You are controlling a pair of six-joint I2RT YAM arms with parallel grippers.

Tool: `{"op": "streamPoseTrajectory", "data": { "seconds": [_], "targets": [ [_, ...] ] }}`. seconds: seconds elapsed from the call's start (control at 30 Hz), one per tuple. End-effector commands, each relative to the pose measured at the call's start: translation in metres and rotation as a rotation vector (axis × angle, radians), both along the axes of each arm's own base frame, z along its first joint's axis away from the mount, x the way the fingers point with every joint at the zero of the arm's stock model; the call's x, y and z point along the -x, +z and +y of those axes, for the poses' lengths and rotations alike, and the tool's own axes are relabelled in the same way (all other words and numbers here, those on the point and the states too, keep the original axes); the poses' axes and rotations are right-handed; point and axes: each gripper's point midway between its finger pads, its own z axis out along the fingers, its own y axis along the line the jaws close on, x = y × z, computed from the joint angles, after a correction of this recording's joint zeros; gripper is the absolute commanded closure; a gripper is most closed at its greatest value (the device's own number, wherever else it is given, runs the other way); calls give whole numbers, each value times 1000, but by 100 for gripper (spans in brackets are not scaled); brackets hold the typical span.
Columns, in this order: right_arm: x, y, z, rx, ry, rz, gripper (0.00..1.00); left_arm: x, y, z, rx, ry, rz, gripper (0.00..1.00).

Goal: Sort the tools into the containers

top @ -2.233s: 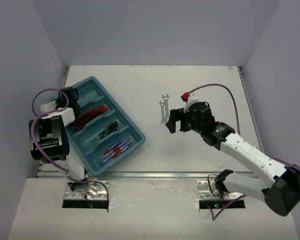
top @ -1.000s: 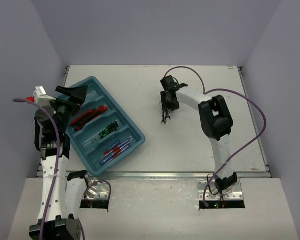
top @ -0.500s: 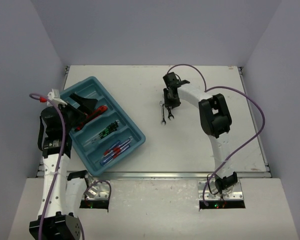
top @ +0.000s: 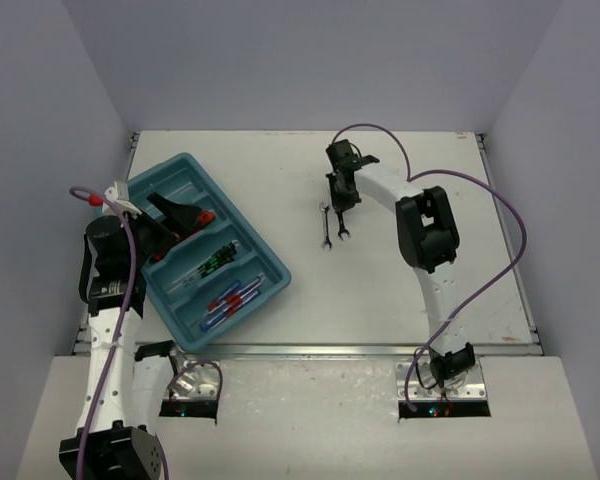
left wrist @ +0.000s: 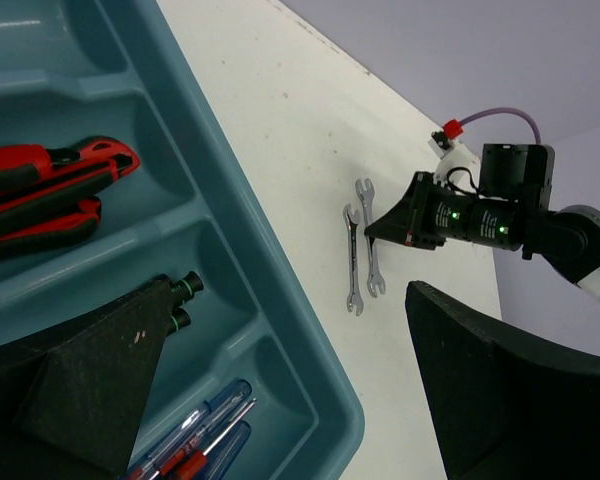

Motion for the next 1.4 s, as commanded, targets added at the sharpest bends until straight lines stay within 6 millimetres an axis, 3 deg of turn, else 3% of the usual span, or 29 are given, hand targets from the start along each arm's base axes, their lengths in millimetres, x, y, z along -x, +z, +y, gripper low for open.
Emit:
{"op": "streamPoseTrajectory", "data": {
  "seconds": [0.0, 0.13, 0.23, 0.43, 0.47, 0.5, 0.7, 0.87, 1.0, 1.2, 1.33, 1.37],
  "targets": [
    [30, 6, -11, 2, 7, 45, 100, -3, -1, -17, 4, -90, -31, 0],
    [40, 45, -14, -41, 13, -40, 100, -11, -8, -39, 26, -142, -18, 0],
    [46, 77, -17, -63, 19, -105, 100, -13, -7, -79, 52, -226, -18, 0],
    [69, 100, -25, -88, 18, -149, 100, -25, 5, -120, 108, -300, -61, 0],
    [72, 112, -25, -109, 20, -182, 100, -25, 7, -134, 131, -335, -62, 0],
    [77, 112, -26, -118, 19, -179, 100, -27, 5, -150, 152, -370, -53, 0],
    [106, 157, 0, -241, 114, -295, 100, -38, 15, -217, 237, -489, -94, 0],
    [133, 194, 18, -360, 193, -402, 100, -51, 25, -257, 305, -547, -123, 1],
    [149, 216, 34, -440, 261, -444, 100, -60, 29, -283, 331, -584, -131, 7],
    [165, 233, 52, -497, 324, -457, 100, -72, 22, -303, 357, -611, -107, 27],
    [170, 238, 58, -519, 352, -456, 100, -68, 29, -313, 376, -646, -132, 42],
    [170, 240, 59, -526, 354, -457, 100, -66, 30, -316, 380, -662, -136, 51]
  ]
}}
